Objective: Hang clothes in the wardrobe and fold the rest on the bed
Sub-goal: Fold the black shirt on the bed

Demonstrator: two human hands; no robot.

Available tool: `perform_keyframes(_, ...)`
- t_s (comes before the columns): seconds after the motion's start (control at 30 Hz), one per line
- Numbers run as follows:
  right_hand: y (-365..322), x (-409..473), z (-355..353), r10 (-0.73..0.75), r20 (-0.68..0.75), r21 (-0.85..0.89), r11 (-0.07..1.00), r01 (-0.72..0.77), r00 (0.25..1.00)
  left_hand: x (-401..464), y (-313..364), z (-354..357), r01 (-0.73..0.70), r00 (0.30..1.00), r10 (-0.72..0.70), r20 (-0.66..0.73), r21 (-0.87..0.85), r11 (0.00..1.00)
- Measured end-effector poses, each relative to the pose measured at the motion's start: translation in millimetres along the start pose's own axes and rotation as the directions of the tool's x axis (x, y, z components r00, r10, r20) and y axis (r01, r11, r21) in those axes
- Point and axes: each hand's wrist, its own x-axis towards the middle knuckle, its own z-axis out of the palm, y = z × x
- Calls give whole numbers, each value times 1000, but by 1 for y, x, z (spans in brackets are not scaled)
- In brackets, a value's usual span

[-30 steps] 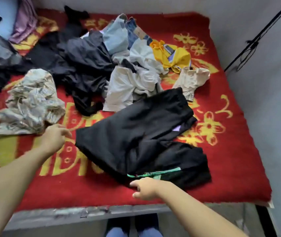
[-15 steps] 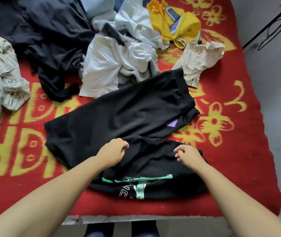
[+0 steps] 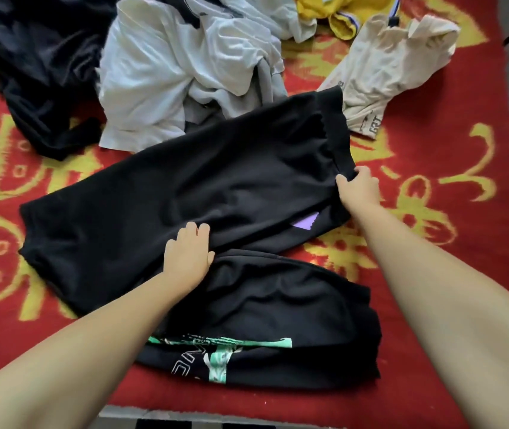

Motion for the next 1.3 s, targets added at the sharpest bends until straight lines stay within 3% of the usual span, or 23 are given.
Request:
perform_keyframes(0.3, 4, 12, -14, -136, 103, -235, 959, 157, 985, -1, -10, -10, -171, 985, 165, -47, -181, 969)
perform_keyframes(0.43, -1, 17, -17, -88, -7, -222, 971, 84, 996, -15, -21, -9, -235, 971, 224, -80, -187, 954)
perform_keyframes(0.6, -4, 6, -35, -183, -139, -177, 972, 157, 973, -23, -26, -8, -299, 953, 269, -141, -277, 913)
perform_keyframes(0.73, 12, -5, -61, -268, -67, -267, 933, 241, 961, -42, -30, 0, -421, 904, 378, -198, -268, 867)
perform_keyframes(0.8, 25, -7, -56, -281, -11, -313, 913, 263, 960, -47, -32, 7, -410, 909, 369, -192, -262, 874)
perform_keyframes(0.9, 38, -11, -38, -175, 81, -281, 941, 191, 981, -47, -33, 24, -328, 945, 320, -69, -193, 925)
perform_keyframes(0.97, 46, -21, -28, -98, 44, -215, 971, 105, 994, -55, -33, 32, -277, 961, 276, -28, -75, 958)
perform_keyframes(1.07, 65, -57, -22, -177, -22, -144, 975, 172, 984, -80, -31, 36, -263, 953, 259, -160, -7, 965)
perform_keyframes(1.17, 96, -99, -21, -249, 76, -150, 955, 257, 966, -111, -22, 42, -422, 869, 405, -285, 4, 907)
perform_keyframes(1.23, 120, -125, -20, -150, 119, -108, 981, 163, 982, -132, -8, 50, -561, 795, 542, -272, 11, 828)
perform_keyframes(1.3, 144, -151, -16, 11, 177, -71, 997, 1, 984, -148, 8, 59, -606, 790, 596, -142, -31, 795)
